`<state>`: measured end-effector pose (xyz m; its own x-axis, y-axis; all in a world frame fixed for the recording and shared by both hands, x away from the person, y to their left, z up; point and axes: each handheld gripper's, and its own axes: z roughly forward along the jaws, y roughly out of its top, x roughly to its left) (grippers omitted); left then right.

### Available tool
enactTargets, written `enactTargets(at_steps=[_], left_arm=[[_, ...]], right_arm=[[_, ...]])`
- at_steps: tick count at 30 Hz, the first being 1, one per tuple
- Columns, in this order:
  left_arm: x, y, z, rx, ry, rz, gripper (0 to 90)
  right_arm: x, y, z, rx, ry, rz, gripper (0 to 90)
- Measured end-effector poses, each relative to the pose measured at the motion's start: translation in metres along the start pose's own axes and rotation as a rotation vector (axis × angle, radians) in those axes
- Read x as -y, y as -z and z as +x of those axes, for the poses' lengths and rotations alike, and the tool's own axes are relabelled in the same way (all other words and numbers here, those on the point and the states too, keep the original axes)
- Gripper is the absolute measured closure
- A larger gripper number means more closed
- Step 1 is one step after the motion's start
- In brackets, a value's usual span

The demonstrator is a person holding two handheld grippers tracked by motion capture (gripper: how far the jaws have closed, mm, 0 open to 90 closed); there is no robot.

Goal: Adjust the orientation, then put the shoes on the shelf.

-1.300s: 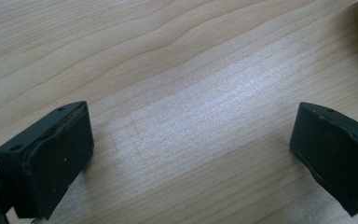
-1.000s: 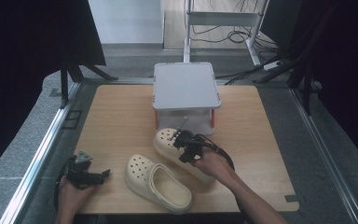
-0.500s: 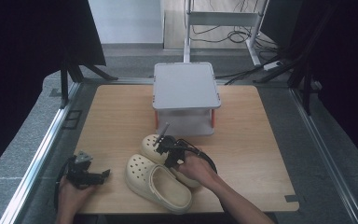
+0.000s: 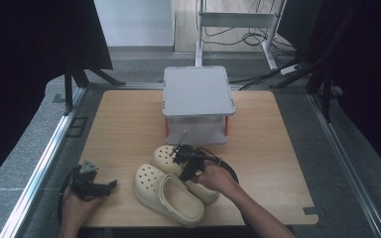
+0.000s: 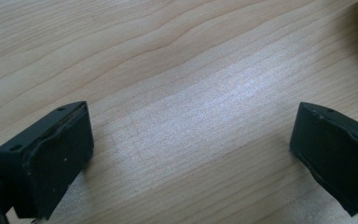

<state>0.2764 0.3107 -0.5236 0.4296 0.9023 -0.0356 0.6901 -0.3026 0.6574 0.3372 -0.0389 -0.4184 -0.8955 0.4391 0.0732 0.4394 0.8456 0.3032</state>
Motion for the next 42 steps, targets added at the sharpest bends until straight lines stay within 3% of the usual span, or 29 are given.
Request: enactTargets(at_steps=[5, 8, 16, 20, 30, 42], left_arm=[[0.0, 0.0, 0.0, 0.0, -0.002, 0.0, 0.0], [0.0, 0.0, 0.0, 0.0, 0.002, 0.0, 0.0], [0.0, 0.0, 0.0, 0.0, 0.002, 0.0, 0.0], [0.0, 0.0, 0.0, 0.0, 0.002, 0.0, 0.0], [0.0, 0.0, 0.0, 0.0, 0.004, -0.001, 0.0], [0.0, 0.0, 0.0, 0.0, 0.002, 0.0, 0.0]], right_arm=[[0.011, 0.016, -0.006, -0.006, 0.005, -0.027, 53.3], [0.017, 0.019, -0.006, -0.026, 0.014, -0.051, 43.3], [0.022, 0.009, 0.001, -0.06, 0.045, -0.098, 21.7], [0.019, 0.003, 0.006, -0.061, 0.068, -0.096, 17.3], [0.01, -0.016, 0.02, -0.062, 0.099, -0.061, 15.6], [0.0, -0.033, 0.026, 0.014, 0.089, -0.053, 32.6]])
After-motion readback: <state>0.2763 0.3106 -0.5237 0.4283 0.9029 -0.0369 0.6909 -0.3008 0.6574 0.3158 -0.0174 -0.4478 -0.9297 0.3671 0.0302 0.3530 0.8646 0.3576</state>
